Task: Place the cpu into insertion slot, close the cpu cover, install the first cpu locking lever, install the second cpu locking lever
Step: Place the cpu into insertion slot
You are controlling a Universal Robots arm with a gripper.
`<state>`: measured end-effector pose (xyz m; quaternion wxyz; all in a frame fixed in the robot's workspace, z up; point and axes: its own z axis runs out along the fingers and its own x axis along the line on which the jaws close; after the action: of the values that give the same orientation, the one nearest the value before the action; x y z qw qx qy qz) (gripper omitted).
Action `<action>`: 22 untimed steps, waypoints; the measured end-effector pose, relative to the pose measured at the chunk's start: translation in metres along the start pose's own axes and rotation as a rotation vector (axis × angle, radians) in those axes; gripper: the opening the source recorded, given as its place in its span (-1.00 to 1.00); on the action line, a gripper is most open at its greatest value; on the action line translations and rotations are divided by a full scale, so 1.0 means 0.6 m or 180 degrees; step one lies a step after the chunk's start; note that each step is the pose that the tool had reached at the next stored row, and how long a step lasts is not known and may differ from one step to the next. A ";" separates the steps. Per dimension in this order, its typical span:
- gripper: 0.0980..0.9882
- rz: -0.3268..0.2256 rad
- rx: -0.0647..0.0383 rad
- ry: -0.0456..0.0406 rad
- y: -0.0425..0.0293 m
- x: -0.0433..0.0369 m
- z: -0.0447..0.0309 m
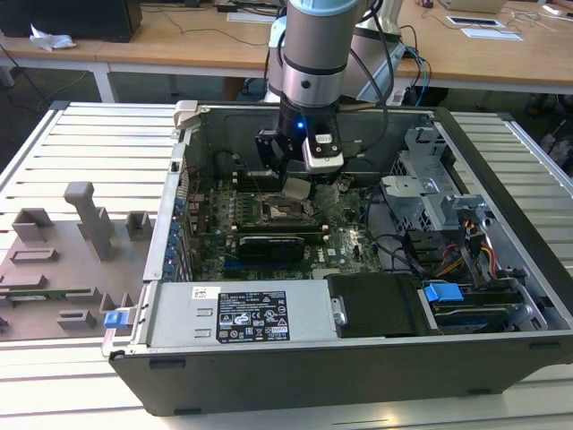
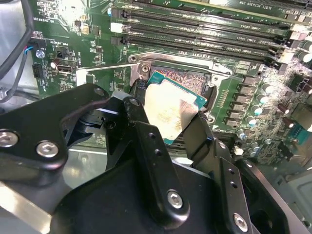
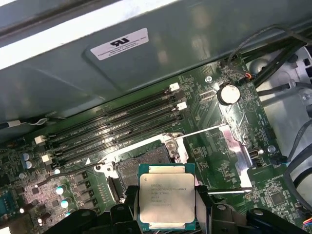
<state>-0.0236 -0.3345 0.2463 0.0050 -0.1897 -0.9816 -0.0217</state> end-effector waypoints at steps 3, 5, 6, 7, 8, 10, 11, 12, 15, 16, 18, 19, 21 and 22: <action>0.00 0.0070 -0.0001 -0.0003 0.000 0.000 0.000; 0.00 0.0106 -0.0002 -0.0004 0.000 0.000 0.000; 0.00 0.0123 -0.0002 -0.0005 0.000 0.000 0.000; 0.00 0.0161 -0.0003 -0.0007 0.000 0.000 0.000; 0.00 0.0184 -0.0003 -0.0007 0.000 0.000 0.000; 0.00 0.0214 -0.0004 -0.0009 0.000 0.000 0.000; 0.00 0.0229 -0.0004 -0.0009 0.000 0.000 0.000; 0.00 0.0250 -0.0005 -0.0010 0.000 0.000 0.000; 0.00 0.0303 -0.0005 -0.0013 0.000 0.000 0.001; 0.00 0.0320 -0.0005 -0.0014 0.000 0.000 0.001; 0.00 0.0379 -0.0004 -0.0017 0.000 0.000 0.001; 0.00 0.0398 -0.0004 -0.0018 0.000 0.000 0.001; 0.00 0.0468 0.0009 -0.0028 0.000 0.000 0.001; 0.00 0.0512 0.0046 -0.0048 0.000 0.000 0.001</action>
<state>-0.0236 -0.3344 0.2458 0.0008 -0.2681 -0.9633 -0.0127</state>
